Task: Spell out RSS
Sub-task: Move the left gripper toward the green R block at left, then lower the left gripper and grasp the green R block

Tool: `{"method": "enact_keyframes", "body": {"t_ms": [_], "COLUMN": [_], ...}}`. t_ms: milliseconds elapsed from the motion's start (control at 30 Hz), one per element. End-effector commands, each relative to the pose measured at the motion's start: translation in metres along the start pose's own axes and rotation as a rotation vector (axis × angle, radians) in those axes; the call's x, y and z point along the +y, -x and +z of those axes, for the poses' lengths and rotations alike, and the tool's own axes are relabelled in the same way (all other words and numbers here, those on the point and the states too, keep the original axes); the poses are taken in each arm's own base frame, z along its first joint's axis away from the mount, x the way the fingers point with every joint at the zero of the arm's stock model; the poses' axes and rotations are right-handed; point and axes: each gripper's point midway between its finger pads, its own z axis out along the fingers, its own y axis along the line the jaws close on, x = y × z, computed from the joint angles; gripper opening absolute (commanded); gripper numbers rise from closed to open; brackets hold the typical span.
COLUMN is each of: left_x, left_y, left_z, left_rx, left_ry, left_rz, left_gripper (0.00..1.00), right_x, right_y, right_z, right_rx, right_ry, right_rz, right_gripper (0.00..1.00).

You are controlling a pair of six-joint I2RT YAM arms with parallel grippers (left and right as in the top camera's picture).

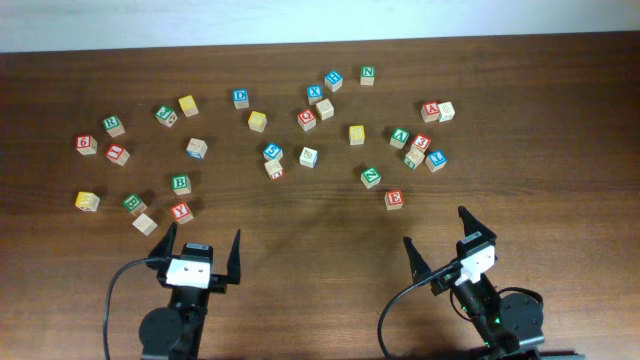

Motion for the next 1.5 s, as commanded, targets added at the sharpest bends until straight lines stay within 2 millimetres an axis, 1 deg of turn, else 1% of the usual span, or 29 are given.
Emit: {"method": "enact_keyframes", "body": {"t_ms": [0,167,833,900,933,967,1033,1067,1133,1200,1267,1333,1367,1433,1467], "left_x": [0.001,-0.002,-0.001,0.001,0.006,0.016,0.031,0.038,0.050,0.054,0.056,0.062,0.065,0.065,0.054], "left_y": [-0.002,-0.001,-0.001,0.007,0.012,0.019,0.041,0.055,0.077,0.089,0.090,0.087,0.086,0.088,0.091], "left_z": [0.000,0.000,0.000,-0.002,-0.004,-0.007,-0.007,-0.004,0.006,0.029,0.050,0.077,0.094,0.113,0.133], "left_rx": [0.003,0.001,0.001,-0.004,0.006,0.032,0.077,0.107,0.206,0.387,0.525,0.702,0.788,0.841,0.848], "left_ry": [0.002,-0.012,-0.009,-0.002,0.022,0.070,0.133,0.163,0.205,0.194,0.190,0.209,0.195,0.166,0.088], "left_rz": [-0.006,-0.010,-0.011,-0.013,-0.023,-0.039,-0.035,-0.032,-0.018,0.004,-0.006,-0.047,-0.064,-0.081,-0.123], "left_gripper": [0.99,0.99,0.99,0.99,0.99,0.99,0.99,0.99,0.99,0.99,0.99,0.99,0.99,0.99,0.99], "right_x": [-0.002,-0.002,-0.002,-0.002,-0.002,-0.002,-0.002,-0.002,-0.002,-0.002,-0.002,-0.002,-0.002,-0.002,-0.002], "right_y": [-0.001,-0.001,-0.001,-0.001,-0.001,-0.001,-0.001,-0.001,-0.001,-0.001,-0.001,-0.001,-0.001,-0.001,-0.001], "right_z": [-0.001,-0.001,-0.001,-0.001,-0.001,-0.001,-0.001,-0.001,-0.001,-0.001,-0.001,-0.001,-0.001,-0.001,-0.001], "right_rx": [-0.002,-0.002,-0.002,-0.002,-0.002,-0.002,-0.002,-0.002,-0.002,-0.002,-0.002,-0.002,-0.002,-0.002,-0.002], "right_ry": [-0.011,-0.011,-0.011,-0.011,-0.011,-0.011,-0.011,-0.011,-0.011,-0.011,-0.011,-0.011,-0.011,-0.011,-0.011], "right_rz": [0.011,0.010,0.011,0.011,0.010,0.011,0.010,0.011,0.010,0.010,0.010,0.010,0.011,0.010,0.010], "right_gripper": [0.98,0.98,0.98,0.98,0.98,0.98,0.98,0.98,0.98,0.98,0.98,0.98,0.98,0.98,0.98]}}
